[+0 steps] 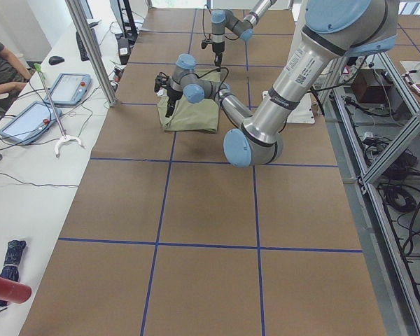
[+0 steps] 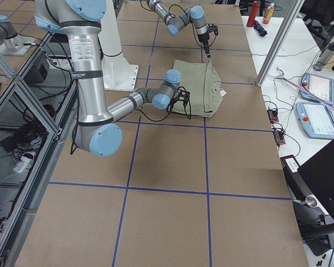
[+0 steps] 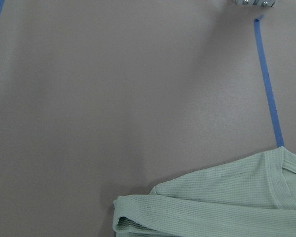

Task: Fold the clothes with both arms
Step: 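Grasp the folded shirt's edge with the right gripper and drag it nearer the robot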

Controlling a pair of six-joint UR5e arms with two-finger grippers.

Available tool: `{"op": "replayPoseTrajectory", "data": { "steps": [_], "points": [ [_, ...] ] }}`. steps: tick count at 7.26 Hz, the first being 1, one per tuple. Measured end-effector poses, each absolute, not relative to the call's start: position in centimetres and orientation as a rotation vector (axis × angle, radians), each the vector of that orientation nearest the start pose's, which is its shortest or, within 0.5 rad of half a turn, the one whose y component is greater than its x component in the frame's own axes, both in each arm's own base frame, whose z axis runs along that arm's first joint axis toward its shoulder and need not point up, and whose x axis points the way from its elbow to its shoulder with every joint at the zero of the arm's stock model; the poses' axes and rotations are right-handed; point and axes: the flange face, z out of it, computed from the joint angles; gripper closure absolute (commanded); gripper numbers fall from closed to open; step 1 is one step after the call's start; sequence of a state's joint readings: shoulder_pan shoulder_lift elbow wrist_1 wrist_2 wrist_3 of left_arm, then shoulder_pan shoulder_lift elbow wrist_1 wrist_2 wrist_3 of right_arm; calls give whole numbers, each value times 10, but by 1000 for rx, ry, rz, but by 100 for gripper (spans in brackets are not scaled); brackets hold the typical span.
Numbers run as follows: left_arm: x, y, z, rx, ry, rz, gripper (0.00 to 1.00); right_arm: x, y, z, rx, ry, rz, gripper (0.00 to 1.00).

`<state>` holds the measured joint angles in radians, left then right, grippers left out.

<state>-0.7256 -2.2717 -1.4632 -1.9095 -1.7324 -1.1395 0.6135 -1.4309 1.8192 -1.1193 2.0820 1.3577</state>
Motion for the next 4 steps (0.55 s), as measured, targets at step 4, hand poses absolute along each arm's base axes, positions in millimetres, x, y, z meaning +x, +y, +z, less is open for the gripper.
{"op": "replayPoseTrajectory", "data": {
  "steps": [4],
  "points": [
    [469,-575,246,390,864,-197,0,-400,-242,395,-267,-961,9,100]
  ]
}}
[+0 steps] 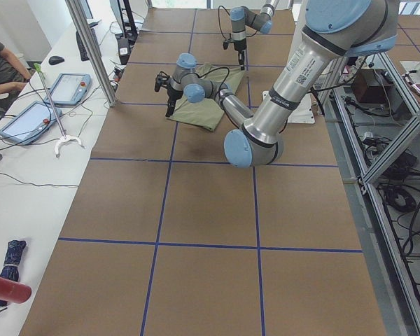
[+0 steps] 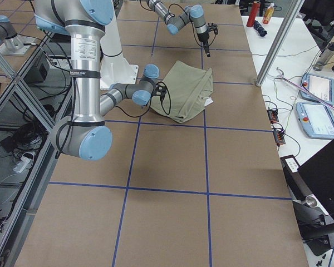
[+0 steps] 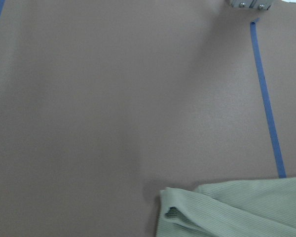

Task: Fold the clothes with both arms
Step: 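Grasp the folded shirt's edge with the right gripper and drag it nearer the robot, then move the left gripper to the shirt's edge while the right gripper holds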

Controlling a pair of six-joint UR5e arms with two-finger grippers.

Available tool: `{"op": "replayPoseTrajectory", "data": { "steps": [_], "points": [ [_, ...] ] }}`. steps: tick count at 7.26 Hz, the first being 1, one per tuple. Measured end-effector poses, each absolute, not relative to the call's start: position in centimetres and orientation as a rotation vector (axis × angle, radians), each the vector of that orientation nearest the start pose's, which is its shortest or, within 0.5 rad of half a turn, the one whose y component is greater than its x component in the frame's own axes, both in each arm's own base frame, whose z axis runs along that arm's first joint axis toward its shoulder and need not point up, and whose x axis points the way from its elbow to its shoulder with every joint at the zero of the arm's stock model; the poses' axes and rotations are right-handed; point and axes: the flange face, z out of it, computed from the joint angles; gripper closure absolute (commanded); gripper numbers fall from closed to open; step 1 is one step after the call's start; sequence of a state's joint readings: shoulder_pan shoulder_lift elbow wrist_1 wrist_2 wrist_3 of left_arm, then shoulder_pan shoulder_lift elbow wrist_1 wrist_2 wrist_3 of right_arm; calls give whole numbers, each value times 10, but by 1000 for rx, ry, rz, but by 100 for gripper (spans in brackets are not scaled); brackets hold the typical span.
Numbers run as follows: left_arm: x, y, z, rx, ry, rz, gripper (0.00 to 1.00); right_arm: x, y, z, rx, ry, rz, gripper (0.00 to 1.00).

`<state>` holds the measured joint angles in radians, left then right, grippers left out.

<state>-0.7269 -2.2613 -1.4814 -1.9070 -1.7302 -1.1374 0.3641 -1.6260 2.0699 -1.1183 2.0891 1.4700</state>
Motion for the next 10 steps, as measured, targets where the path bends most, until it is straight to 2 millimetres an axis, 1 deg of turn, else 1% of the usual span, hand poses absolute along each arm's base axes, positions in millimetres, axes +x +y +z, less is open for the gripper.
{"op": "replayPoseTrajectory", "data": {
  "steps": [1,2,3,4,5,6,7,9,10],
  "points": [
    [468,-573,247,392,865,-197,0,-406,-202,390,-331,-946,-27,100],
    [465,-571,249,394,866,-197,0,-413,-164,387,-393,-926,-58,20],
    [462,-568,250,395,867,-197,0,-418,-135,383,-439,-910,-86,0],
    [461,-566,251,396,869,-195,0,-421,-117,380,-468,-902,-106,0],
    [463,-562,250,396,875,-187,0,-419,-111,373,-481,-909,-108,0],
    [467,-553,245,396,889,-171,0,-412,-117,364,-479,-928,-90,0],
    [475,-536,243,387,906,-145,0,-402,-137,355,-458,-957,-49,0],
    [488,-489,248,344,942,-120,0,-372,-194,338,-381,-1024,76,0],
    [499,-465,249,291,962,-151,1,-353,-223,333,-339,-1052,144,0]
  ]
}}
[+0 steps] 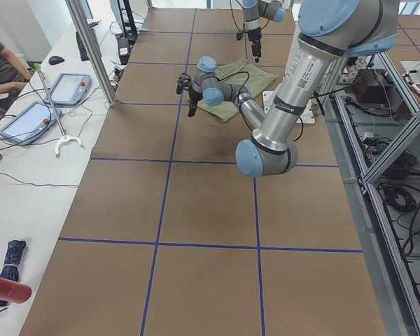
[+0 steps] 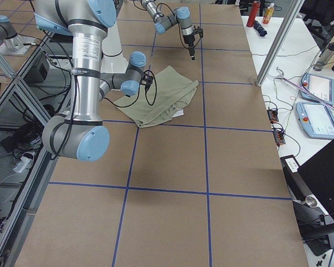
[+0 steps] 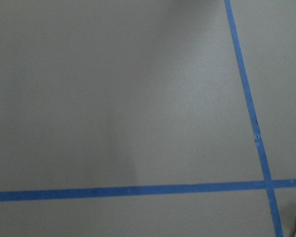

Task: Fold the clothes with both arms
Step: 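Move the left gripper to the shirt's edge while the right gripper holds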

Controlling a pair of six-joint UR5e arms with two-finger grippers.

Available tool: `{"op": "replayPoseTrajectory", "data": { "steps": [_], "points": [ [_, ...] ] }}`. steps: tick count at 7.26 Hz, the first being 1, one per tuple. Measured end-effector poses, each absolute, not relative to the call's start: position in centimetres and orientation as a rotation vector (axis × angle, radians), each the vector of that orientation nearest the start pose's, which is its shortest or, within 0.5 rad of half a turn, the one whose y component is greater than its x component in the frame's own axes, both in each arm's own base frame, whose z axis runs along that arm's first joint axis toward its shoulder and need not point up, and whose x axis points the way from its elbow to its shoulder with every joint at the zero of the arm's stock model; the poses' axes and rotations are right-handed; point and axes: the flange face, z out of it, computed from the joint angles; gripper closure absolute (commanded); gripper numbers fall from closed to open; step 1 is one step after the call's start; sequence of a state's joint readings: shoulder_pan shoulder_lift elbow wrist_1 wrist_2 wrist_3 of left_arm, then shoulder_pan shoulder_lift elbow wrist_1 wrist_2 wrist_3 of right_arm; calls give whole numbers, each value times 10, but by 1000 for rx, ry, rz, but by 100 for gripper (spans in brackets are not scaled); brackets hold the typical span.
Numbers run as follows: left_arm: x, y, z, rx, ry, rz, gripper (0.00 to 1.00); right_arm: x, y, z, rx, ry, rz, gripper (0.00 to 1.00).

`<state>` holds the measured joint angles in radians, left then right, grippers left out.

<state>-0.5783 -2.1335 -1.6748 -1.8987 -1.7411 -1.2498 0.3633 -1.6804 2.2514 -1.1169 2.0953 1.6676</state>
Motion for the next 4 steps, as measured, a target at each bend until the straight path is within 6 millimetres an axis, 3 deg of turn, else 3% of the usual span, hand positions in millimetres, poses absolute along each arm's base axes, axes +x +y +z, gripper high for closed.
{"op": "replayPoseTrajectory", "data": {
  "steps": [2,4],
  "points": [
    [528,-413,243,140,963,-257,4,-325,-264,324,-273,-1094,237,0],
    [545,-375,235,22,905,-358,6,-317,-282,316,-236,-1121,271,0]
  ]
}}
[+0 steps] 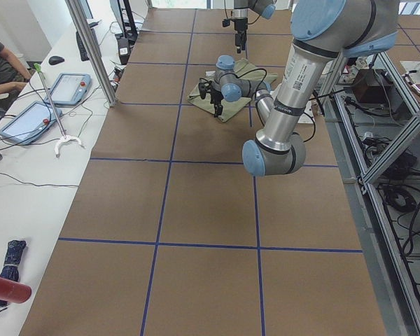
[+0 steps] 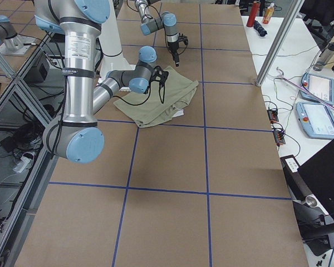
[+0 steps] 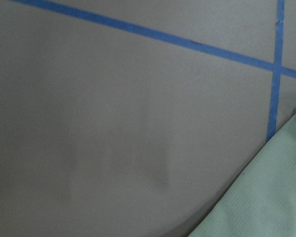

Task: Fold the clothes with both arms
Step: 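Move the left gripper to the shirt's edge while the right gripper holds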

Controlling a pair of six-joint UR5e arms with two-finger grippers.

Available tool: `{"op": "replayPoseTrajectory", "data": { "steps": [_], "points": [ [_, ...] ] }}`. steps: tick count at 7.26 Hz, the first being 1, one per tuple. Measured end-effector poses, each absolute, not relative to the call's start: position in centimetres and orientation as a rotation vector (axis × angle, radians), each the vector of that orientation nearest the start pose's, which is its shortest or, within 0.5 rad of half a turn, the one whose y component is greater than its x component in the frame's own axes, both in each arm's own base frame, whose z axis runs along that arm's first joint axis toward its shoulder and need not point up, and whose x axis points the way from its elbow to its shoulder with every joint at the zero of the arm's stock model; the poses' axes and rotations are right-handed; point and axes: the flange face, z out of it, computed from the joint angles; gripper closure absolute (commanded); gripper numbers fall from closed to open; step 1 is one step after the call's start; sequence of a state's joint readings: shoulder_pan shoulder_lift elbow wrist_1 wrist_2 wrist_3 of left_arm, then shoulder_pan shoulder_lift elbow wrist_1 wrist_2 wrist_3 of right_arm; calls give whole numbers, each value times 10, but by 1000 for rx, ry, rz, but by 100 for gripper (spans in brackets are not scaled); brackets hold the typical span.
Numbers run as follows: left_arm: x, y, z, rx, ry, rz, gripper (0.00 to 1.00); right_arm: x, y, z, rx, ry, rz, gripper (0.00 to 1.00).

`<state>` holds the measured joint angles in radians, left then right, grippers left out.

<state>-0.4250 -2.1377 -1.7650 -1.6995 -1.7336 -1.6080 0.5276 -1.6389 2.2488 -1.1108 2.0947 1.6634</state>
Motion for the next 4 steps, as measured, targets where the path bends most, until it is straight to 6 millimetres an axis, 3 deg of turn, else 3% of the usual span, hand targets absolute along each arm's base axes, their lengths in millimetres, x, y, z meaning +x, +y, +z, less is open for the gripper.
{"op": "replayPoseTrajectory", "data": {
  "steps": [2,4],
  "points": [
    [569,-343,239,-45,857,-395,9,-316,-285,314,-226,-1127,280,0],
    [580,-339,247,-36,830,-414,16,-316,-286,314,-224,-1127,282,0]
  ]
}}
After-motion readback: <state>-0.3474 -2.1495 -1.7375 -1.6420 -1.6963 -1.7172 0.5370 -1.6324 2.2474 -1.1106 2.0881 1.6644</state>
